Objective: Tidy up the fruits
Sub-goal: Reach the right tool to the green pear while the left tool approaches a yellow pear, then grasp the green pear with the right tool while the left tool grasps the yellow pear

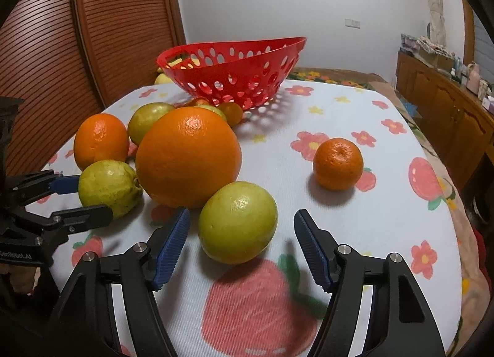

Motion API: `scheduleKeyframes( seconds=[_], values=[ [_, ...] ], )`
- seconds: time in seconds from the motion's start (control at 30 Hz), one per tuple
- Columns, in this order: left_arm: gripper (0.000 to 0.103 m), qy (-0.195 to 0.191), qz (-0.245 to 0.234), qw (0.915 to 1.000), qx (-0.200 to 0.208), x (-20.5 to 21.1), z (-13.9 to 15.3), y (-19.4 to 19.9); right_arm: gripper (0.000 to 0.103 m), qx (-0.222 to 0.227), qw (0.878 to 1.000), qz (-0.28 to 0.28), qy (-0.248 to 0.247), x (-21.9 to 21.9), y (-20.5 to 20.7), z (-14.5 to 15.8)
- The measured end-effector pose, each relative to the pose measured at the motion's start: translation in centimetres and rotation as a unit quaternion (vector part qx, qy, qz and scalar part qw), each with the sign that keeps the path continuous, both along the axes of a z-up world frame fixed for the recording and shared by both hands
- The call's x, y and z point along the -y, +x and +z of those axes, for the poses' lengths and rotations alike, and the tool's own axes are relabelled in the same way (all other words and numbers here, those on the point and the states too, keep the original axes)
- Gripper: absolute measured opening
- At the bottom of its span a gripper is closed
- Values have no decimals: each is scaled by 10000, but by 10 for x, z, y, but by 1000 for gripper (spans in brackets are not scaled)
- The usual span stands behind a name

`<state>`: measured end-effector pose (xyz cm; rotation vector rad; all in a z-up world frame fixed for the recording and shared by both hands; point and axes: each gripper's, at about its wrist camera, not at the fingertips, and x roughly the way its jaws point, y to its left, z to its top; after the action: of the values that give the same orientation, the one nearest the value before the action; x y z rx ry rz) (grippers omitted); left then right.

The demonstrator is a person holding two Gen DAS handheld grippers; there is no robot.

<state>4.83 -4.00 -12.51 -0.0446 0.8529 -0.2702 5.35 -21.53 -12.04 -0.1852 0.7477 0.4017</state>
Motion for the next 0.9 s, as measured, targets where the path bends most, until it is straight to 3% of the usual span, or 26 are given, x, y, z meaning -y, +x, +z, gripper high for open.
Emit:
scheduleKeyframes(
  seconds=[0.17,0.2,0.3,0.63,0.9],
  values=[
    [68,-21,-52,10000,60,1,-1,2,65,-86,10000,-4,-43,0,3,-3],
    [63,8,-27,9999,98,0,-1,2,62,-111,9999,17,-39,0,3,-4],
    [62,-73,-63,9999,113,-3,-1,2,54,-167,9998,115,40,1,3,-4],
    [62,-255,-119,9994,205,-4,8,-4,53,-143,9998,144,21,5,-1,-1],
    [62,-343,-144,9983,443,-4,31,-13,53,67,9997,190,99,9,-4,20]
  ],
)
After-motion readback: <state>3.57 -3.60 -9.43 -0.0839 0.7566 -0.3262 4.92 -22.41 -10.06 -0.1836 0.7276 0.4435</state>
